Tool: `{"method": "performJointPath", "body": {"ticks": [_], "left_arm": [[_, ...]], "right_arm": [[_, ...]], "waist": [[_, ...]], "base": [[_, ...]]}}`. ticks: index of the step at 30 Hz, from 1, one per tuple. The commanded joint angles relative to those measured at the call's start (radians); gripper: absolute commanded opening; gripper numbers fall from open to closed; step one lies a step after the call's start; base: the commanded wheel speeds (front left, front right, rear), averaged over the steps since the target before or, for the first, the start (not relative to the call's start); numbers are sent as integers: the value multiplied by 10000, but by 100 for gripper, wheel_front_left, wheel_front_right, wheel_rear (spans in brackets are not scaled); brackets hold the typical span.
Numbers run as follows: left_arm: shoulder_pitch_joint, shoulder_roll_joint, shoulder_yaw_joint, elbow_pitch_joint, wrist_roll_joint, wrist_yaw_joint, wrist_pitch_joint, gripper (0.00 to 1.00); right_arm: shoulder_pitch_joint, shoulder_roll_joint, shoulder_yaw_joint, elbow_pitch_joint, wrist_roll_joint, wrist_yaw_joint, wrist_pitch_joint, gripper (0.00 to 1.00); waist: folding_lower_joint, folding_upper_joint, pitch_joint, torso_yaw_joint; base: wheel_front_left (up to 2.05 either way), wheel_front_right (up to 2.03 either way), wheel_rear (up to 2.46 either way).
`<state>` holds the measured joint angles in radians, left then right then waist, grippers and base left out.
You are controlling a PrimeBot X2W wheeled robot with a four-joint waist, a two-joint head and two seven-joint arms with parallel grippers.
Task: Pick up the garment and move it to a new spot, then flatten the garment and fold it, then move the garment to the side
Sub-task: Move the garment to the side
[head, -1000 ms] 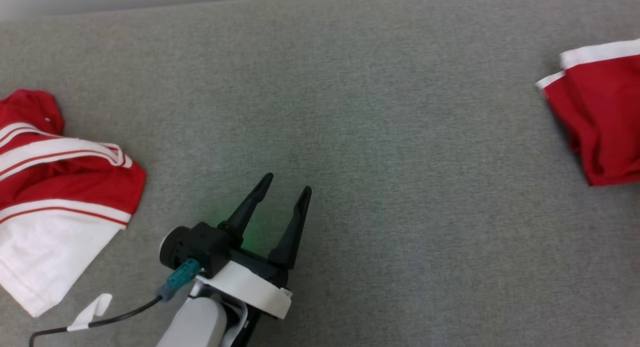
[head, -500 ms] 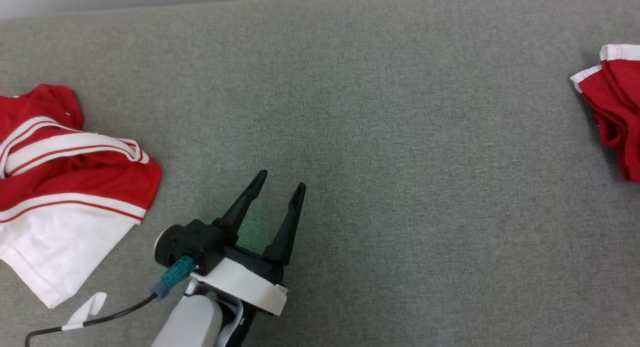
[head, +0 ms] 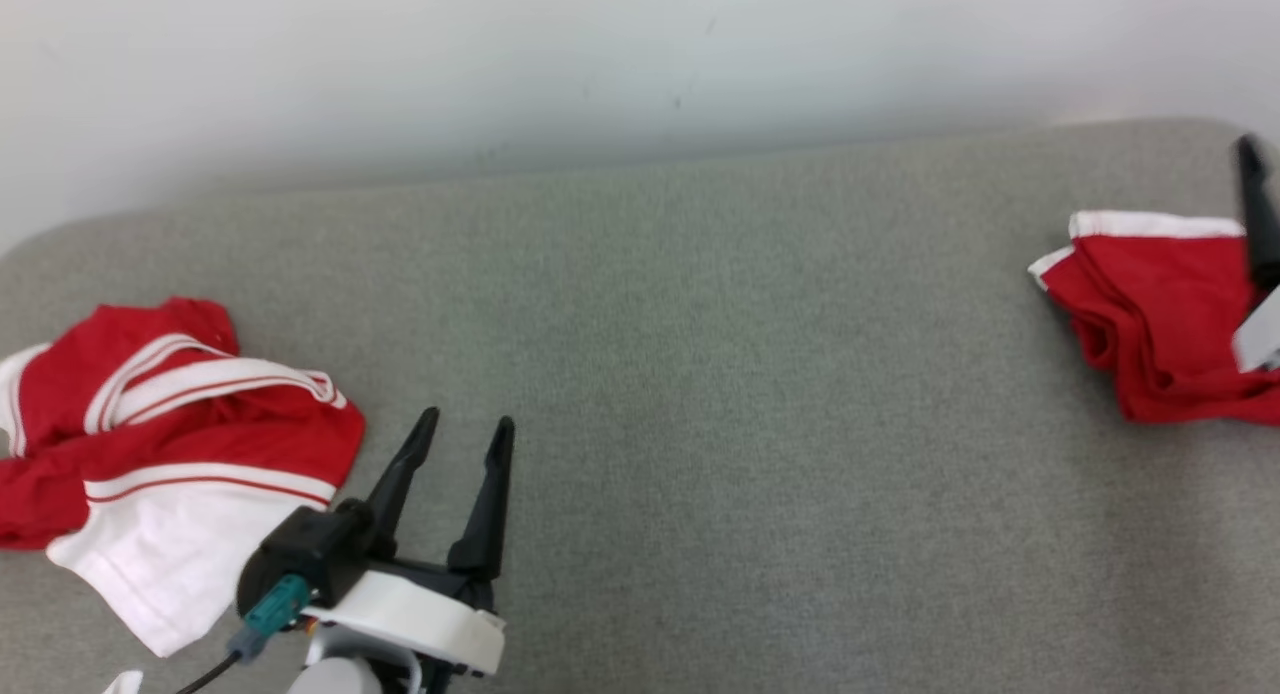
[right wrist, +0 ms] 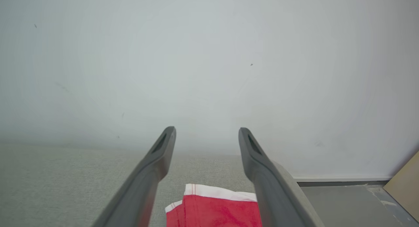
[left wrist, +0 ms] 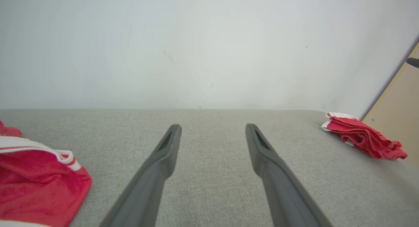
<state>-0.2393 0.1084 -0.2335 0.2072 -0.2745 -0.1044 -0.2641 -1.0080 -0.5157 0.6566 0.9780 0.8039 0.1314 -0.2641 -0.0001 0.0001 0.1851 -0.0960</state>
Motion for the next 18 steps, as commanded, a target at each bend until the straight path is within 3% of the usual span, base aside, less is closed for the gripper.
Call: {"method": "performJointPath", "body": {"ticks": [1,8,15,18], "left_arm": [[319,88,277,20,-112,97,-3,100],[1189,186,999,-71,-113,308,-3,100],[1665,21,1429,-196,-117,402,-3,100],[1835,-70,1564,-222,-12,382,-3,100]], "right_arm": [[702,254,-273,-697,95,-16,5,100],[2652,420,-1066,-3199,-455,-18,4,100],[4849,451,-2067,-5323,-1062,-18,3,100],[6159,839,-2849,-6297,-1607,-16,5,100]], "waist": [[1,-1,-940,-72],[1,-1,-1886,45],[1,-1,-2110,345],[1,-1,-2177,438]], "base": [[0,0,0],[0,0,0],[0,0,0],[0,0,0]]}}
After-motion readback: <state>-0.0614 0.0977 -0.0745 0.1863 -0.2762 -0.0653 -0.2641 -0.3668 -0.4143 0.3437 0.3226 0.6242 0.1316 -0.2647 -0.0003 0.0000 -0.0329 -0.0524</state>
